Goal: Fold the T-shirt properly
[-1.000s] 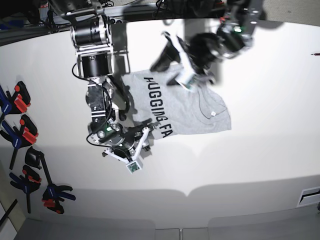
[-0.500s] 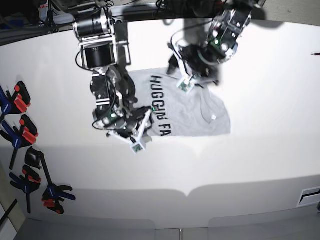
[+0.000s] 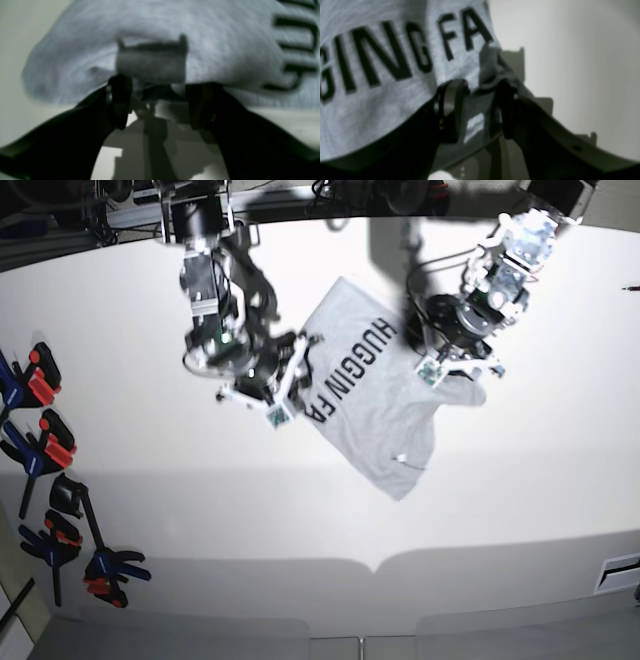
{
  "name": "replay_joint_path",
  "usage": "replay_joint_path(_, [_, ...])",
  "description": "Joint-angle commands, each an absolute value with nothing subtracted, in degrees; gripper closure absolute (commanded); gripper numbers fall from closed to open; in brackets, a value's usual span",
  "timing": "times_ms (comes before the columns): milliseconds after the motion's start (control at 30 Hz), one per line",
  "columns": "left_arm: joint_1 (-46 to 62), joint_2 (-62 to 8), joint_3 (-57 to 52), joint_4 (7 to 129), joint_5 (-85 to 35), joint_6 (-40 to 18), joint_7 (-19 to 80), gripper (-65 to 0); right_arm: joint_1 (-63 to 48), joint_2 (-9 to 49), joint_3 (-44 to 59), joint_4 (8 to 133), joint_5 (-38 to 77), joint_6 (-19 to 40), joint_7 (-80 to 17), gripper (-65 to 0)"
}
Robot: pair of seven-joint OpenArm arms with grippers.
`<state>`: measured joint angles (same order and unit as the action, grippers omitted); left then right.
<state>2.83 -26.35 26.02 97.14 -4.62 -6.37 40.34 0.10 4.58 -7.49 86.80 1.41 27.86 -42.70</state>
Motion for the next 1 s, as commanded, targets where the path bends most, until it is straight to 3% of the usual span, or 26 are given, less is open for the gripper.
replay_joint_path(0, [1.65, -26.76, 25.82, 98.17, -4.58, -5.93, 39.13, -33.1, -1.17, 4.6, -7.46, 89.17, 1.3, 27.86, -43.51, -23.1])
replay_joint_path(200, [-0.75, -26.83, 25.82, 98.17, -4.56, -5.93, 38.74, -33.1, -11.16, 4.27, -7.51, 97.78, 4.97, 27.51, -45.08, -23.1])
replay_joint_path(300, [-1.61, -26.83, 25.82, 98.17, -4.56, -5.93, 38.74, -33.1, -14.79, 3.66, -7.51, 100.75, 4.89, 24.58, -45.08, -23.1])
replay_joint_path(600, [-2.22, -26.85, 25.39, 99.24, -8.01, -4.12, 42.3, -33.1, -18.57, 2.44, -7.01, 108.71, 2.81, 24.62, -45.21, -23.1])
replay_joint_path(867, [-2.04, -26.85, 11.68, 110.43, -24.45, -4.4, 44.56, -33.1, -18.61, 2.55, 2.85, 116.77, 4.47, 24.73, -45.5, -23.1])
replay_joint_path(967, [-1.17, -26.85, 4.91, 114.56, -28.6, -6.31, 47.88, -33.1, -18.61, 2.52, 7.75, 119.39, 7.81, 28.12, -48.45, -23.1])
